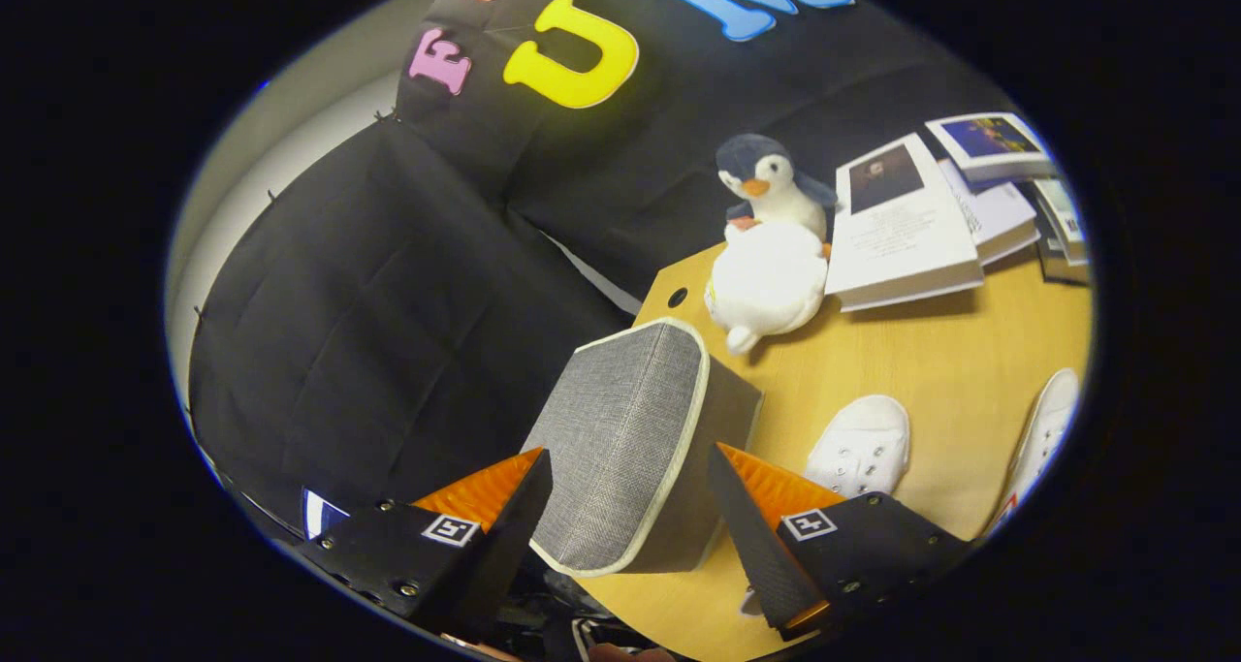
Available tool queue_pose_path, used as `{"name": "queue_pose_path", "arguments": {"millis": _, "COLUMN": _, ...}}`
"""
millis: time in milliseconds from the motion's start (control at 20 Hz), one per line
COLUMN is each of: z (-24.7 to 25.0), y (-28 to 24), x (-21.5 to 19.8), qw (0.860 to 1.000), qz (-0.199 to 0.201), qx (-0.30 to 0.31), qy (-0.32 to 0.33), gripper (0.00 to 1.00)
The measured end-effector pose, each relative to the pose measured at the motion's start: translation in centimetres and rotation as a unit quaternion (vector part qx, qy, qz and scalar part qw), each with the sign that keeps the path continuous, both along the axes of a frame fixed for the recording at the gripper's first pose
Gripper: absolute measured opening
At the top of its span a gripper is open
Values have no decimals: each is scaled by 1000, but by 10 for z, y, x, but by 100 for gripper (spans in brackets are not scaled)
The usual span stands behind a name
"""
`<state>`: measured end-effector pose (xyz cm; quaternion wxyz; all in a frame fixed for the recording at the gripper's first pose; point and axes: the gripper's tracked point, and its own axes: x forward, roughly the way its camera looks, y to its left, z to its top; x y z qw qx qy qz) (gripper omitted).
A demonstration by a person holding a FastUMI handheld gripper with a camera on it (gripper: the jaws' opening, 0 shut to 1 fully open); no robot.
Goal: Open the storage box then place both shoes into the box .Put the left shoe in first, then the right shoe, with the right side of both shoes facing outward in a uniform manner.
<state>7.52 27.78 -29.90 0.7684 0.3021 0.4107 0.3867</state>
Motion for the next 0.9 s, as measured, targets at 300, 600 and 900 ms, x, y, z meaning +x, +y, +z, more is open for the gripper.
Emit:
{"name": "queue_pose_path", "arguments": {"millis": 300, "z": -30, "y": 31, "x": 4, "qw": 996, "qz": -6, "qx": 48, "qy": 78, "gripper": 97}}
{"name": "queue_pose_path", "arguments": {"millis": 600, "z": -44, "y": 48, "x": 1, "qw": 989, "qz": 5, "qx": 79, "qy": 126, "gripper": 97}}
{"name": "queue_pose_path", "arguments": {"millis": 900, "z": -36, "y": 57, "x": 0, "qw": 984, "qz": 19, "qx": 95, "qy": 151, "gripper": 63}}
